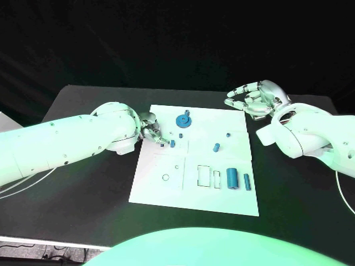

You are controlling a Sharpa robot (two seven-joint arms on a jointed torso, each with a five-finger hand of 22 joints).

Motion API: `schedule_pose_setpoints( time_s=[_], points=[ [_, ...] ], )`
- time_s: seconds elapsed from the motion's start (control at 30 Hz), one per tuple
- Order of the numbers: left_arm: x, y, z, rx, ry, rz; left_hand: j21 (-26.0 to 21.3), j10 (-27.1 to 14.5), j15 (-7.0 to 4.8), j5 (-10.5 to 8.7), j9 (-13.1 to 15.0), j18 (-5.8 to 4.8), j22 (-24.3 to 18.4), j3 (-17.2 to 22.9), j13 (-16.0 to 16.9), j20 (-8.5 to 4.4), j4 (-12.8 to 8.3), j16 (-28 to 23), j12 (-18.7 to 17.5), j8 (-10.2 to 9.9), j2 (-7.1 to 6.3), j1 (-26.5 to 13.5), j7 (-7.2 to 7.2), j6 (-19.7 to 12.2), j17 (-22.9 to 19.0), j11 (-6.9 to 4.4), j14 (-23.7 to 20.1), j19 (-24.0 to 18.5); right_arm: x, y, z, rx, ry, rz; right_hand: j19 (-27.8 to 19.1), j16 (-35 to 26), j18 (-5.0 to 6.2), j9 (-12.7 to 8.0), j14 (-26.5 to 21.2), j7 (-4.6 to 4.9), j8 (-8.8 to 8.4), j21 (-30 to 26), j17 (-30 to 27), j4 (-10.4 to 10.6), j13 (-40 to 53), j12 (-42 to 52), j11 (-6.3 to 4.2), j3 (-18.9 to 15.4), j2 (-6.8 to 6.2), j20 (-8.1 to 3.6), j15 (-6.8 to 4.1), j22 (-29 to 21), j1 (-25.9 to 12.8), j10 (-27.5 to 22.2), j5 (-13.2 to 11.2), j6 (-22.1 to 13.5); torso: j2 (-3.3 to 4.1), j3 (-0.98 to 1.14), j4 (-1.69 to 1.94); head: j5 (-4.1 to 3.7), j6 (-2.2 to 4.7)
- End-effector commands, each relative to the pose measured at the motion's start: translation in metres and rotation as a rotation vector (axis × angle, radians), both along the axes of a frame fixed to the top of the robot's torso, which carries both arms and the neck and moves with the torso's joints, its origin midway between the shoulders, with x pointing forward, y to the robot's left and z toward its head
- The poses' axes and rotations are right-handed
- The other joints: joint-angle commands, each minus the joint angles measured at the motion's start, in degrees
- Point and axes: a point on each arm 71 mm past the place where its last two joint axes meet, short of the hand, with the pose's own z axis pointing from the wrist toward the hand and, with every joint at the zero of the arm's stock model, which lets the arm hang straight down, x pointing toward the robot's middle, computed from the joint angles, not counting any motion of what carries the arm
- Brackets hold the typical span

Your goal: Assemble the parts on the task board

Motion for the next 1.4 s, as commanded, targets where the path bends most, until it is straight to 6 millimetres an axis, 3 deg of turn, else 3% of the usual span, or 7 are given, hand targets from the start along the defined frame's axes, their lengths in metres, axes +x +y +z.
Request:
schedule_pose_setpoints(
  time_s=[0.03,0.27,0.7,0.83,0.9,1.03,1.4],
  points=[
    [-0.001,0.0,0.001,-0.009,-0.007,0.009,-0.36,-0.51,0.01,-0.46,-0.1,-0.87,2.18,-2.09,-0.28,-0.15,0.01,-0.12,-0.2,-0.15,0.18,-1.5,0.05,0.23,9.75,-0.03,4.7,-0.25,-0.001,0.001,0.0,-0.002,-0.007,0.02,3.31,-0.35,1.0,-0.08,5.01,-0.13,0.39,-0.32,11.13,-0.1,9.82,-0.29,0.44,0.29,-0.02,0.2,0.11,11.43,-0.56,0.5,0.22,-0.46,-0.04,-0.03,0.03,0.06,0.01],
    [0.0,0.0,0.009,-0.025,-0.002,0.011,-0.76,-1.36,0.22,-3.7,-0.62,-0.73,1.74,-13.61,-1.52,-0.29,0.08,-0.42,-0.82,-0.88,4.14,-0.33,0.37,-0.66,9.13,0.25,4.53,-0.7,0.0,0.002,-0.001,-0.002,-0.006,0.02,3.31,-0.35,1.0,-0.08,5.01,-0.13,0.39,-0.32,11.13,-0.1,9.82,-0.29,0.44,0.29,-0.02,0.2,0.11,11.43,-0.56,0.5,0.22,-0.46,-0.01,0.05,-0.01,0.1,0.01],
    [0.003,0.002,0.017,-0.022,0.025,0.011,-1.12,-1.84,0.36,-4.16,-0.96,-0.59,1.24,-15.53,-2.23,-0.3,0.05,-0.63,-1.23,-1.35,5.84,0.43,0.58,-1.16,8.72,0.43,4.41,-1.18,0.0,0.001,-0.001,-0.003,-0.005,0.019,3.29,-0.34,1.01,-0.09,5.02,-0.12,0.39,-0.38,11.16,-0.09,9.82,-0.29,0.44,0.29,-0.05,0.2,0.11,11.4,-0.65,0.51,0.22,-0.52,0.02,0.07,-0.05,0.03,0.01],
    [0.008,0.003,0.023,-0.014,0.039,0.01,-2.06,-3.52,0.92,-2.72,-2.34,-0.23,-0.12,-14.13,-4.43,-0.35,-0.02,-0.99,-2.75,-3.3,7.61,3.71,1.42,-2.94,8.07,1.14,4.19,-2.51,0.0,0.001,-0.001,-0.003,-0.004,0.018,3.29,-0.34,1.01,-0.09,5.02,-0.12,0.39,-0.38,11.16,-0.09,9.82,-0.29,0.44,0.29,-0.05,0.2,0.11,11.4,-0.65,0.51,0.22,-0.52,0.0,0.07,-0.06,0.07,0.12],
    [0.012,0.004,0.026,-0.007,0.064,0.006,-2.37,-4.06,1.18,-2.34,-3.87,-0.14,-0.5,-10.66,-4.94,-0.18,-0.02,-1.1,-2.96,-4.95,8.61,6.5,1.8,-3.66,7.86,1.45,4.12,-2.89,0.0,0.001,-0.001,-0.004,-0.004,0.018,3.29,-0.34,1.01,-0.09,5.02,-0.12,0.39,-0.38,11.16,-0.09,9.82,-0.29,0.44,0.29,-0.05,0.2,0.11,11.4,-0.65,0.51,0.22,-0.52,-0.02,0.1,-0.05,0.13,0.16],
    [0.02,0.004,0.033,0.016,0.139,-0.009,-3.69,-6.05,1.94,-2.47,-6.0,0.34,-2.28,-4.59,-7.18,0.31,-0.06,-1.96,-4.22,-6.73,6.55,6.31,2.67,-3.74,6.23,2.25,3.45,-4.67,0.0,0.002,-0.002,-0.004,-0.003,0.018,3.31,-0.33,1.0,-0.1,5.03,-0.12,0.39,-0.34,11.18,-0.09,9.87,-0.24,0.45,0.3,-0.04,0.2,0.11,11.43,-0.68,0.56,0.23,-0.54,-0.01,0.09,0.01,0.26,0.25],
    [0.04,-0.003,0.038,0.063,0.346,-0.069,-4.35,-7.13,2.32,-2.63,-6.9,0.54,-3.02,-0.31,-8.3,0.67,-0.15,-2.31,-4.63,-7.33,5.99,4.21,3.12,-3.9,5.57,2.67,3.06,-5.47,0.001,0.004,-0.002,-0.003,-0.002,0.021,3.31,-0.33,1.0,-0.1,5.03,-0.12,0.39,-0.34,11.18,-0.09,9.87,-0.24,0.45,0.3,-0.04,0.2,0.11,11.43,-0.68,0.56,0.23,-0.54,0.02,0.11,-0.06,0.51,0.35]
  ],
)
